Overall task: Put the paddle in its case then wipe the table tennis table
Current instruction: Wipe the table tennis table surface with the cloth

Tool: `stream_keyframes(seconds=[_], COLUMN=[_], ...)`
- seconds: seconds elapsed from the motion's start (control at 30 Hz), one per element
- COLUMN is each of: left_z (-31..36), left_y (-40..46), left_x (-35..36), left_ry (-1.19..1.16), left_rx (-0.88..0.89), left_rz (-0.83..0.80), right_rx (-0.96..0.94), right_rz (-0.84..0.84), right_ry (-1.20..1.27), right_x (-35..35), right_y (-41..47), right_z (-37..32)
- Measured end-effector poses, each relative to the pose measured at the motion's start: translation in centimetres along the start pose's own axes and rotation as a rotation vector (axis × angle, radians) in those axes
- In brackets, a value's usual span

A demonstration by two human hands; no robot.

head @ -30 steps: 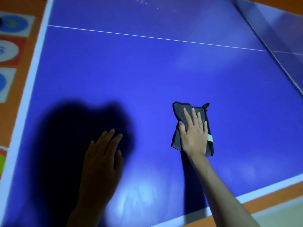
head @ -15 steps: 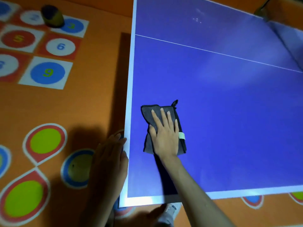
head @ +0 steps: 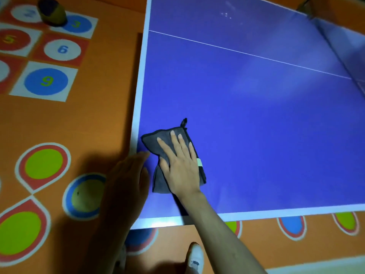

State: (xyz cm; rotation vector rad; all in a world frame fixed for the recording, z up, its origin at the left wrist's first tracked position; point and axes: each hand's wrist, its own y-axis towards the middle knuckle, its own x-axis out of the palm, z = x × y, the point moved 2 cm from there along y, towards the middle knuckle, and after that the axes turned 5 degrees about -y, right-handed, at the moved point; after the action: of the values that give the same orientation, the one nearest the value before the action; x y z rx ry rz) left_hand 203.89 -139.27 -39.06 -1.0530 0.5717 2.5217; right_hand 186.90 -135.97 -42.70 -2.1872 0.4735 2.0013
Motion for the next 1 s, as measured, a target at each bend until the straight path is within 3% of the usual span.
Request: stream_keyframes(seconds=[0.23, 0.43, 0.6, 0.77, 1.0], left_z=[6.6, 14.5, 20.6, 24.6, 25.1], left_y=[-0.8, -2.2, -3.0, -3.7, -4.6], left_x=[6.5, 14.8, 19.9, 22.8, 22.9], left_ry=[-0.073, -0.047, -0.039, -0.048, -0.048], left_rx=[0.015, 0.126, 0.181, 0.220, 0.239], left_rz=[-0.041, -0.129, -0.163, -0.208, -0.214], right_rx=[0.205, 0.354, 0.480, 0.566, 0.586], right_rz=[0.019, 0.018, 0.021, 0.037, 0.051], right_ry=[-0.031, -0.027, -0.010, 0.010, -0.047], right_x=[-1.5, -4.1, -6.0, -6.9, -6.1], right_y=[-3.8, -8.4, -12.2, -16.1, -19.7], right_z=[18.1, 36.5, 47.1, 50.9, 47.8])
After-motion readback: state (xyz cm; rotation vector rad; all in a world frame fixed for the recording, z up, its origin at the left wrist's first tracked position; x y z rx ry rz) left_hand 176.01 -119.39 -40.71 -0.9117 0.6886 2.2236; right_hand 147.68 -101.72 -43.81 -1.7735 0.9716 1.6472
